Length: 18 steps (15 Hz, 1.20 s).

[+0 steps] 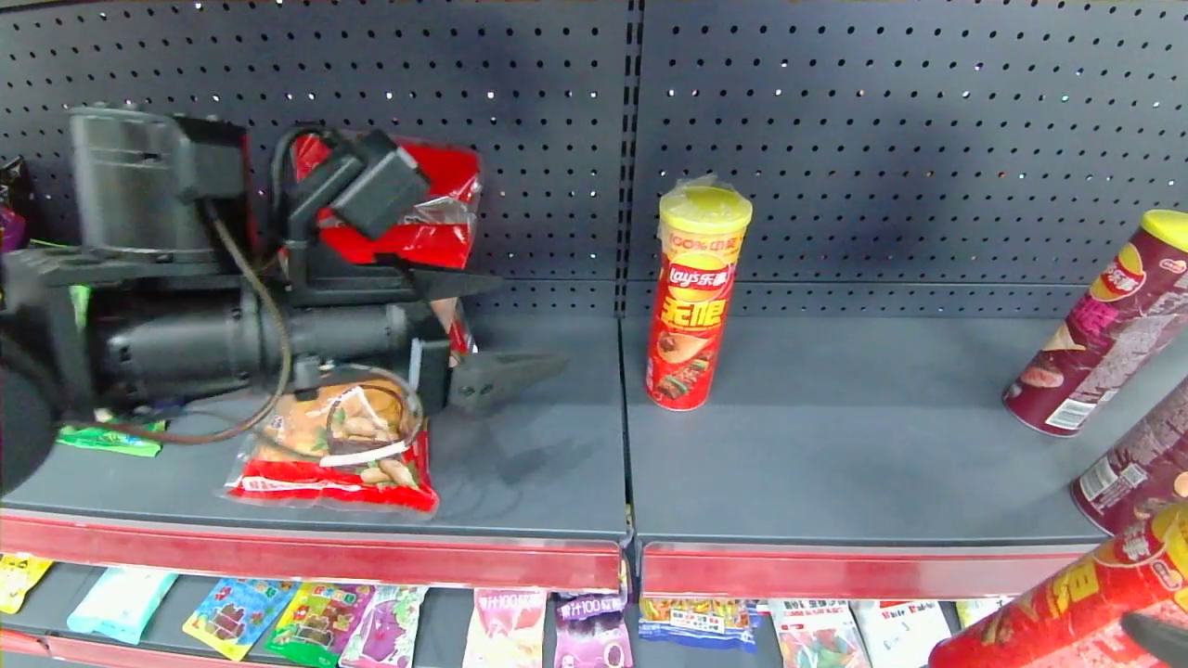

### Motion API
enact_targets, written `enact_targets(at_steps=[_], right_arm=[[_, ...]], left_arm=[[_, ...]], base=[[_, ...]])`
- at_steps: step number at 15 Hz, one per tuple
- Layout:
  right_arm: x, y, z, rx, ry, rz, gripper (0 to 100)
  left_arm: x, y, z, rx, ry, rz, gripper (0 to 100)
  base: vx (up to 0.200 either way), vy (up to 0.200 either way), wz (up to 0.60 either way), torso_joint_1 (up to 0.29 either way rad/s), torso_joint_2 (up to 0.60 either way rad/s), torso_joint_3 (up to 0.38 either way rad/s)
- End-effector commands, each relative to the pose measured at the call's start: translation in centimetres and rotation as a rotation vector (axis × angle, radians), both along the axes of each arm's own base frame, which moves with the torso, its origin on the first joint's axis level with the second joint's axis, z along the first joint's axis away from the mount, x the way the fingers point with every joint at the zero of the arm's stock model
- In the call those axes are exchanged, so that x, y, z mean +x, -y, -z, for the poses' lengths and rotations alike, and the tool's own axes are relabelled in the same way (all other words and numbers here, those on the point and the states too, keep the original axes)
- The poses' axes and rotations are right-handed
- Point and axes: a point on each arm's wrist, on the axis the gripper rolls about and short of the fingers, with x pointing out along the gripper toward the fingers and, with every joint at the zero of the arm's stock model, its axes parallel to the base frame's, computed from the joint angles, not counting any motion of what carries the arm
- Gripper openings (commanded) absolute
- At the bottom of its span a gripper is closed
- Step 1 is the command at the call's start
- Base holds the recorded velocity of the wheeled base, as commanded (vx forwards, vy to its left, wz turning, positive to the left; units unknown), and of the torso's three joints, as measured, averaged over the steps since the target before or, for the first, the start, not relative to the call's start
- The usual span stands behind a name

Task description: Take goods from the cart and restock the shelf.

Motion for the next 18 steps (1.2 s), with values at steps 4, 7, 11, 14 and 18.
enact_targets(at_steps=[4, 7, 11, 14, 18], right_arm=[[-0.1, 0.0, 0.1, 0.003, -0.002, 0.003, 0], [0.0, 0.0, 0.2, 0.0, -0.011, 0.006, 0], [0.1, 0.0, 0.5, -0.005, -0.02, 0.009, 0], [0.1, 0.0, 0.6, -0.007, -0.024, 0.012, 0], [0.1, 0.0, 0.8, -0.011, -0.032, 0.013, 0]], left_arm=[[9.5, 6.2, 2.4, -0.035, -0.018, 0.146, 100], [10.8, 6.7, 2.7, -0.044, -0.011, 0.168, 100], [12.6, 7.9, 2.6, -0.069, 0.023, 0.211, 100], [12.9, 8.8, 2.0, -0.084, 0.044, 0.239, 100], [12.2, 10.1, 1.2, -0.104, 0.028, 0.267, 100]], base=[[0.0, 0.0, 0.0, 0.0, 0.0, 0.0], [0.0, 0.0, 0.0, 0.0, 0.0, 0.0], [0.0, 0.0, 0.0, 0.0, 0.0, 0.0], [0.0, 0.0, 0.0, 0.0, 0.0, 0.0], [0.0, 0.0, 0.0, 0.0, 0.0, 0.0]])
